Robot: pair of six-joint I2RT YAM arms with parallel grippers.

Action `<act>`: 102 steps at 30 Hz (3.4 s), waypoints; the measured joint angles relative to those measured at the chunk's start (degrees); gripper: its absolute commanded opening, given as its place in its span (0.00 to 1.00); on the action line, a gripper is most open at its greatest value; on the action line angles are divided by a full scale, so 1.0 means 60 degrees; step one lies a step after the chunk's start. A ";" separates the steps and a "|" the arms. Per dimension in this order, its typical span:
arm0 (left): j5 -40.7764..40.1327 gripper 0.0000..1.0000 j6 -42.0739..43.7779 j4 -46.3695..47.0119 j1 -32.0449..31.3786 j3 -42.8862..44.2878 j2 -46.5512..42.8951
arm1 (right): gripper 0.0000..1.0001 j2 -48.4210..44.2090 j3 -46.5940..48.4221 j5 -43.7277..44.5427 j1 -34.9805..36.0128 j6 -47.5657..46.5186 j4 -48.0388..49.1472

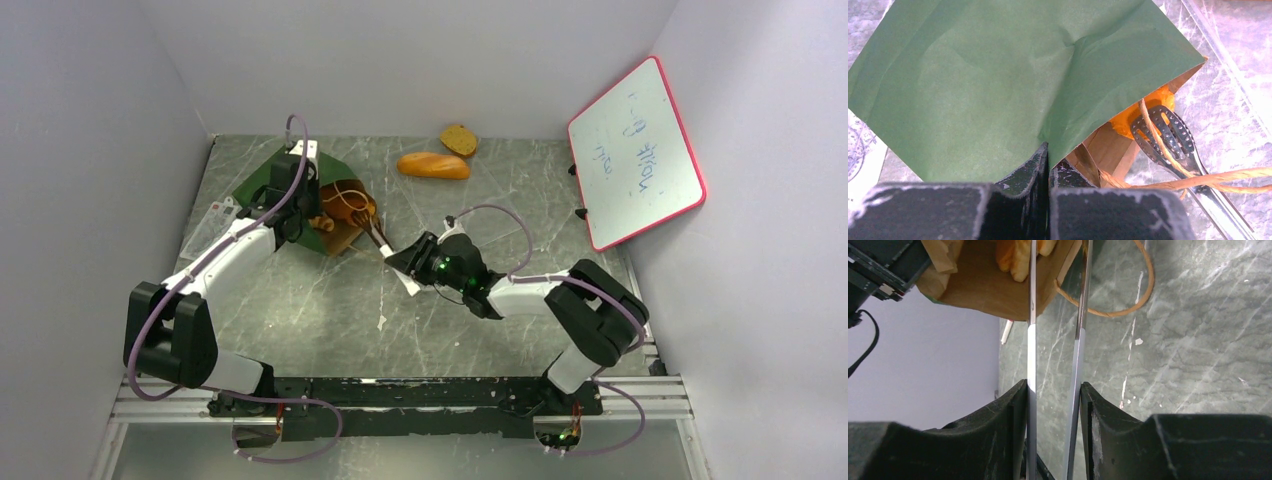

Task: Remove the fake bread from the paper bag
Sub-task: Take out the fake bread from the paper bag, then place the fake bread in the container.

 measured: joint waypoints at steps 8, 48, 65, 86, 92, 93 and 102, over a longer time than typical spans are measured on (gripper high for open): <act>0.0080 0.07 0.0000 0.0146 -0.0011 -0.0109 -0.0015 | 0.42 0.0189 0.0084 -0.0244 -0.0055 0.0015 0.0211; -0.0965 0.07 -0.0612 -0.0452 -0.0262 0.2426 0.2248 | 0.00 -0.4353 -0.0630 0.1843 0.0306 -0.1370 -0.3435; -0.1497 0.07 -0.0568 -0.0528 -0.0302 0.2903 0.3282 | 0.00 -0.7723 -0.0608 0.4747 0.0933 -0.1632 -0.6113; -0.1370 0.07 -0.0583 -0.0510 -0.0361 0.2306 0.2237 | 0.00 -0.6910 -0.0525 0.7646 0.0171 -0.1209 -0.6266; -0.1239 0.07 -0.0583 -0.0514 -0.0437 0.2157 0.2065 | 0.00 -0.6353 -0.0645 0.7501 -0.0295 -0.0546 -0.6419; -0.1228 0.07 -0.0583 -0.0514 -0.0441 0.2146 0.2047 | 0.00 -0.6284 -0.0663 0.7468 -0.0335 -0.0448 -0.6444; -0.1129 0.07 -0.0612 -0.0477 -0.0448 0.2095 0.1931 | 0.00 -0.5810 -0.1377 0.6772 -0.0962 0.0517 -0.6470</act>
